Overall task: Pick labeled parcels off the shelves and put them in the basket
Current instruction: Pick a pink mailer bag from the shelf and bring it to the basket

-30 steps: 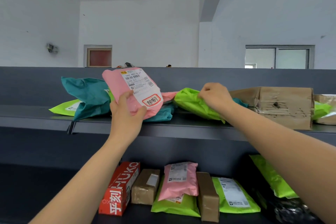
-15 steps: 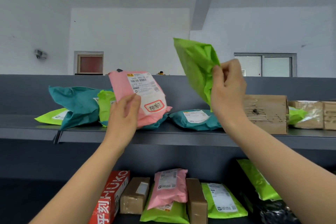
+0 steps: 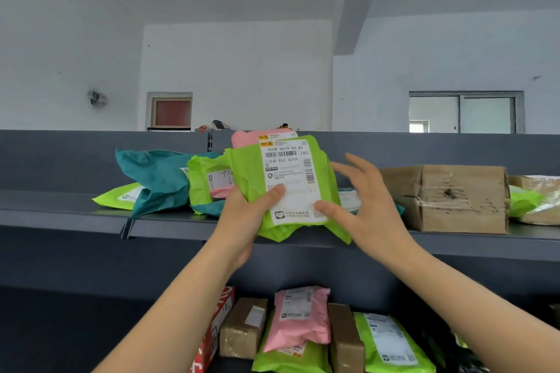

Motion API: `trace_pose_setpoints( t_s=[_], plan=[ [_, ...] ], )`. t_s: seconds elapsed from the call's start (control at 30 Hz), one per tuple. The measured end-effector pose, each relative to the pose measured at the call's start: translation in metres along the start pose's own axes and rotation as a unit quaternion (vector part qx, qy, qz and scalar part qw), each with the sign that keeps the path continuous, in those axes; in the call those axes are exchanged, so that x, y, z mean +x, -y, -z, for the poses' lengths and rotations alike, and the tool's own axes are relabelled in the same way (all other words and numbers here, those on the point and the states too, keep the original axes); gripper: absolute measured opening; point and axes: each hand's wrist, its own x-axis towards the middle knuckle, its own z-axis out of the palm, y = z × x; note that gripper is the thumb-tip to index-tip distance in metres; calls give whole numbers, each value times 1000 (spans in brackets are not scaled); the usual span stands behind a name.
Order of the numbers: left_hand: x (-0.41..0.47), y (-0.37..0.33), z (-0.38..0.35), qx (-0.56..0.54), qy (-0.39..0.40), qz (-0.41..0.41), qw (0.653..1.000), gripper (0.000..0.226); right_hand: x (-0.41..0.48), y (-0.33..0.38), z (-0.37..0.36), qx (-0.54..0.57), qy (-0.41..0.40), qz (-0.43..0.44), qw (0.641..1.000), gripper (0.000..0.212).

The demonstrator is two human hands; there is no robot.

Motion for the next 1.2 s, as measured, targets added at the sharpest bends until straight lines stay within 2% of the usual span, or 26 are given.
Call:
trace_pose_setpoints(
  t_s=[0.13,0.23,0.37,0.43,0.53,0.6,0.67,0.77,0.83,0.9,1.0,1.07,1.13,1.2],
  plan=[
    [0,3,1,42,12,-10,999,29,6,-2,3,153,73,-140,976,77],
    [2,4,2,48,23,-16,998,27,10,-9,2,172,82,-173,966,82],
    [7,4,4,59,16,-38,997,37,24,-16,-4,105,-18,-147,983,62],
    [14,6,7,58,-27,-51,997,39,33,-19,-7,92,-63,-154,982,56],
    [24,4,22,53,-114,-55,991,42,56,-25,-1,101,-161,-211,959,58],
    [28,1,37,98,-142,-66,983,41,73,-30,8,46,-182,-244,951,56],
    [28,-3,47,120,-135,-76,981,43,83,-35,14,-110,-122,-264,950,50],
    [27,-6,59,160,-105,-88,978,49,78,-38,7,-302,-25,-257,918,37],
    [24,-9,63,190,-86,-99,973,50,72,-37,-2,-345,-3,-247,906,30],
    [19,-12,63,227,-72,-115,965,48,68,-32,-10,-352,-8,-221,909,28],
    [13,-15,56,248,-28,-140,958,50,63,-12,-15,-265,-40,-139,953,32],
    [10,-14,49,249,16,-148,957,52,61,7,-16,-105,-30,-132,985,41],
    [7,-11,37,241,59,-156,956,55,55,25,-11,79,-8,-180,981,54],
    [4,-4,21,228,99,-165,954,56,45,30,0,148,-12,-203,968,60]
  ],
)
